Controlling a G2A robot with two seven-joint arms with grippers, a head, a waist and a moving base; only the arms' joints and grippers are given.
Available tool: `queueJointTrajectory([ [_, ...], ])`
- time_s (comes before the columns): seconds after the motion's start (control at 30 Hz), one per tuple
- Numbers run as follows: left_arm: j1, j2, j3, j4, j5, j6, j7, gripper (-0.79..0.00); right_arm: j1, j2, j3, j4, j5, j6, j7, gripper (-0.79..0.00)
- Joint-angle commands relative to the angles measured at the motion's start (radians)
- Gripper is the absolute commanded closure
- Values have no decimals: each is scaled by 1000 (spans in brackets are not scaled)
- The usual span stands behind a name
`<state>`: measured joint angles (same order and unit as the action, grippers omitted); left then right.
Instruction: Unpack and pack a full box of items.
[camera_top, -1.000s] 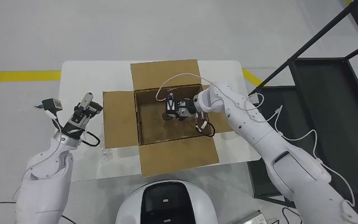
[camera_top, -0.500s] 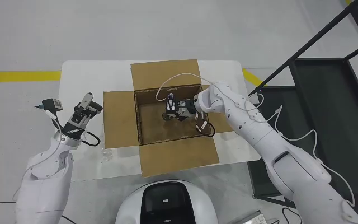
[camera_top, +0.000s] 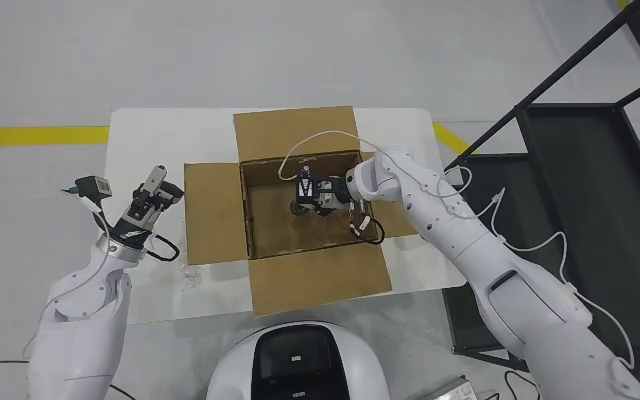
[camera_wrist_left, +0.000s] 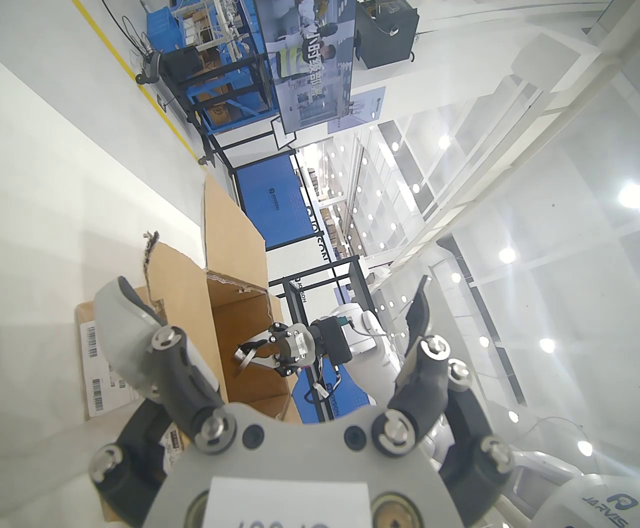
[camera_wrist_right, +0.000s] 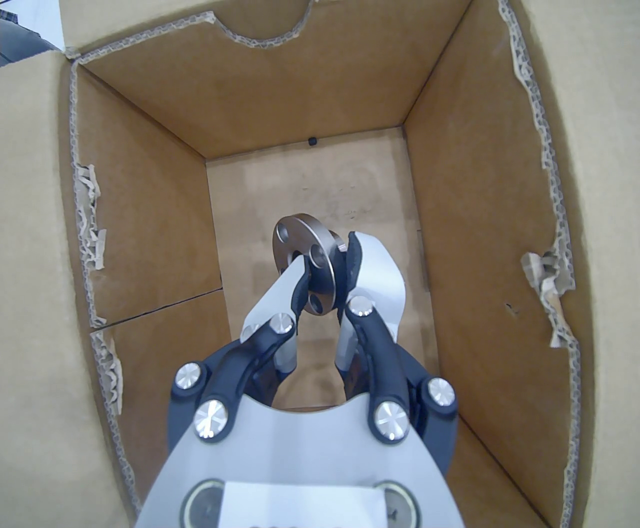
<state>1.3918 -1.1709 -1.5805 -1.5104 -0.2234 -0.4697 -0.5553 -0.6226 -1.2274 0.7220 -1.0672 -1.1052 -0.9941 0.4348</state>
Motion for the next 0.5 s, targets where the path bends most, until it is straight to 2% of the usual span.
queueJointTrajectory([
  [0.0, 0, 0, 0, 0, 0, 0, 0, -785, -7, 3, 10, -24, 4, 5, -14, 0],
  [0.1, 0, 0, 0, 0, 0, 0, 0, -785, -20, 22, 51, -82, 25, -18, 0, 0],
  [0.23, 0, 0, 0, 0, 0, 0, 0, -785, -91, 75, 160, -211, 76, -18, 75, 0],
  [0.33, 0, 0, 0, 0, 0, 0, 0, -785, -199, 126, 284, -334, 129, -18, 125, 0],
  [0.47, 0, 0, 0, 0, 0, 0, 0, -785, -392, 190, 480, -504, 182, 9, 187, 0],
])
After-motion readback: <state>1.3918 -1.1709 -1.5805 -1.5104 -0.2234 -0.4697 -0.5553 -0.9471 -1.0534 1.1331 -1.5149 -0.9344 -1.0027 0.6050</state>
